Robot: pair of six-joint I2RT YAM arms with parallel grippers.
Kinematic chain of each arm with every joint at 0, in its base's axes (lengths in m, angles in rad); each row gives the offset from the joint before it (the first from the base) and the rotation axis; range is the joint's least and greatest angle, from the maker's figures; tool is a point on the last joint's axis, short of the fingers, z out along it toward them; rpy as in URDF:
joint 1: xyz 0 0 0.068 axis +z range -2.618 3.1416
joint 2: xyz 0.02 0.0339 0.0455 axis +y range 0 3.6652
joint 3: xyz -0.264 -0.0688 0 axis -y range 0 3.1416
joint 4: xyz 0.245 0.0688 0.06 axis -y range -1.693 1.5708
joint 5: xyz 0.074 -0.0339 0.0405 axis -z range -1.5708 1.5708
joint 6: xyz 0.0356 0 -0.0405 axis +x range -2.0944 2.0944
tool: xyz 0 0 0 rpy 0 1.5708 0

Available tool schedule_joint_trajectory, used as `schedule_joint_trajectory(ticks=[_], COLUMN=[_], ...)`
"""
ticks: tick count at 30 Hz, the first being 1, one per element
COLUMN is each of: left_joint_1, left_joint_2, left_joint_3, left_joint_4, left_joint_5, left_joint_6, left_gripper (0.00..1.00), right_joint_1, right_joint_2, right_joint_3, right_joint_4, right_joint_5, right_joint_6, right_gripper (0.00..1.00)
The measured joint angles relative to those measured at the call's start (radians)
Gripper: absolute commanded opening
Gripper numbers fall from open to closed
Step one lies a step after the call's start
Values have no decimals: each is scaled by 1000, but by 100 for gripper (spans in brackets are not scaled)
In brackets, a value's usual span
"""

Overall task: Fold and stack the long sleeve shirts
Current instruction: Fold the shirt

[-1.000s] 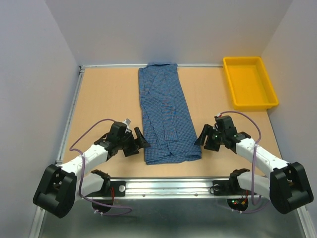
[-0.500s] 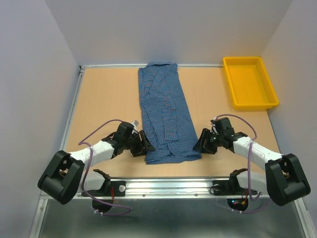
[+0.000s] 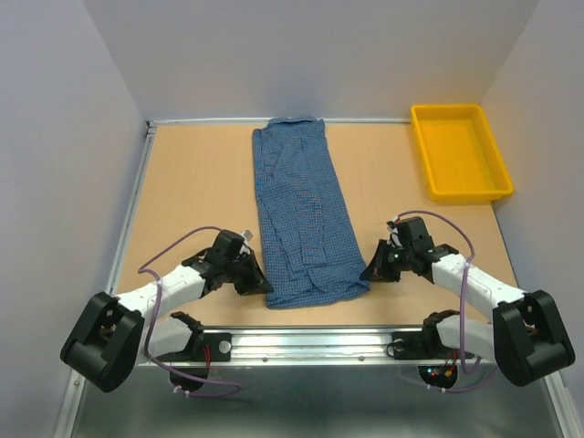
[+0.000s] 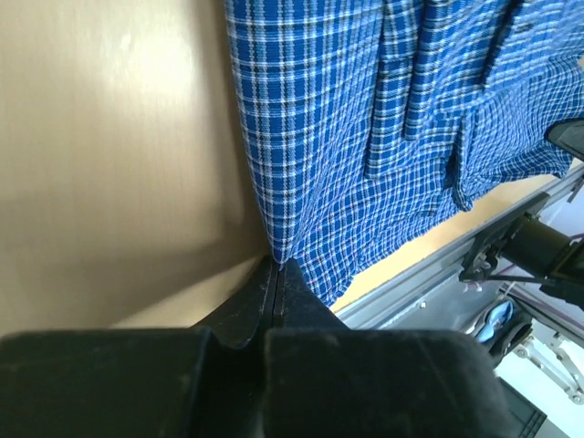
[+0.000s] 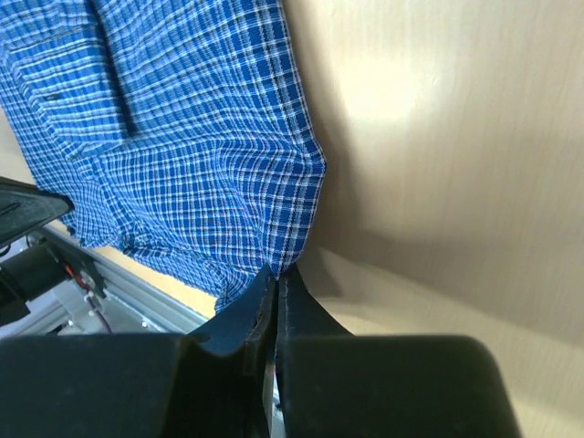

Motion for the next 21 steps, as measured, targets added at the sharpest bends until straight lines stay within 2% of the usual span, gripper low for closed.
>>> schedule_joint_trajectory(ticks=[7, 12, 16, 21], left_joint_1=[0, 0, 2, 53], left_joint_2=[-150, -233, -197, -57], left_joint_3=[5, 27, 113, 276], left_joint_4=[-135, -229, -278, -272], left_joint_5=[3, 12, 8, 3], left_joint_6=[3, 0, 9, 51], left_gripper=[0, 0, 0, 0], right_joint_1=[0, 1, 1, 1], right_joint_2=[-80, -101, -64, 76], right_joint_3=[2, 63, 187, 400], right_joint_4=[-102, -210, -248, -255], right_joint_5=[-39, -51, -49, -40], right_joint_6=[-24, -43, -58, -88], right_gripper=[1, 0, 1, 1])
